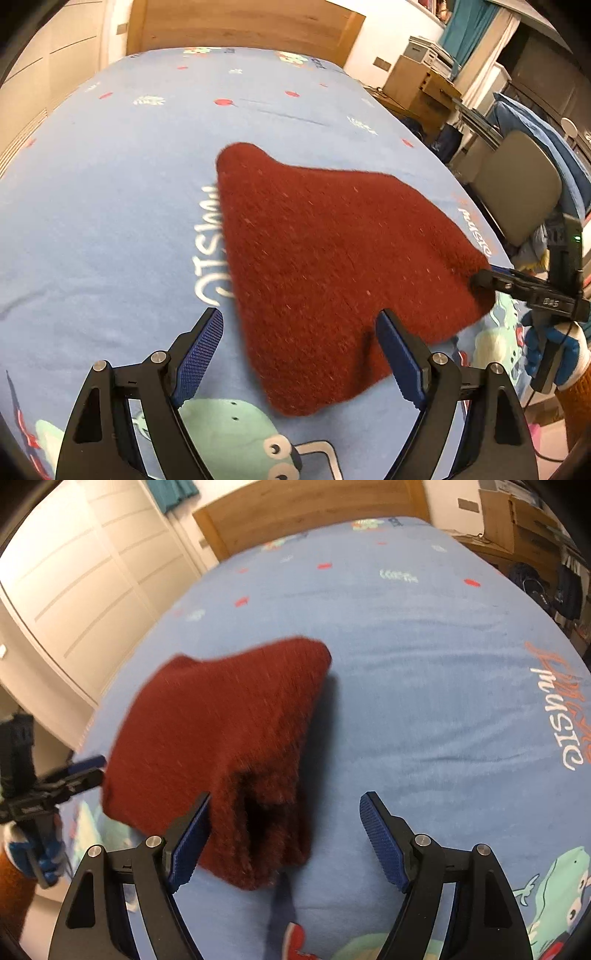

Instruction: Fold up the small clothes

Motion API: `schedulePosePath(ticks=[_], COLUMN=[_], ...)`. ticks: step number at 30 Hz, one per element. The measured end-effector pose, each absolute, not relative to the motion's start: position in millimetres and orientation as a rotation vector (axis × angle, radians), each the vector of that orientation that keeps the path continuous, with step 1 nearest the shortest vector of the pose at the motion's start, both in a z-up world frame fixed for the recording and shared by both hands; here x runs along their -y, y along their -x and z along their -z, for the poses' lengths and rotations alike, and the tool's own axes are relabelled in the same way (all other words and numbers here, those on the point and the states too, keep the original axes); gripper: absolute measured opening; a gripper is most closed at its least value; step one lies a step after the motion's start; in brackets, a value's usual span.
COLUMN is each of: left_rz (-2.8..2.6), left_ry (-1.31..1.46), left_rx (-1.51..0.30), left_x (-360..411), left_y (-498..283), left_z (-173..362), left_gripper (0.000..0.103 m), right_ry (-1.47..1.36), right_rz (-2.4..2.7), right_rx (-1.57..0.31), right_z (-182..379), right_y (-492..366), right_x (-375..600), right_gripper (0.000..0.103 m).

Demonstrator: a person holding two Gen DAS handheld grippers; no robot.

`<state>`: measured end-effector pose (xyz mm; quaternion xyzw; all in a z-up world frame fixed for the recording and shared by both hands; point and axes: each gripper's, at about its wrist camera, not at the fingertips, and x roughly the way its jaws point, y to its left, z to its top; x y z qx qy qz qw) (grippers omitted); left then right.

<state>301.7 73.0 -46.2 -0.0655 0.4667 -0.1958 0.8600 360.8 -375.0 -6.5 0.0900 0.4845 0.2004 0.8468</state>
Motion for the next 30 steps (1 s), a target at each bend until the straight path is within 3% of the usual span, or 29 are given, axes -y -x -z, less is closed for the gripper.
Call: schedulePosePath(ticks=[14,18,30], left_rz=[0.401,0.377,0.329], left_ry=[0.147,0.110,0.079], left_rx=[-1.040,-1.040,-1.029], left_x=[-47,-41,-41], left_y=[-311,-318,-306], left_z=[79,83,69], left_gripper=[0.082,0.088,0.090], right_ry=[-0.200,-0.129,-0.057], right_rz=[-0.255,-0.215,-0.108], right_rx=[-1.126,-1.141,-1.186], right_z=[64,73,58], right_y=[-366,-375,-368], right_x=[388,382,368], right_gripper=[0.080,0.080,0.080])
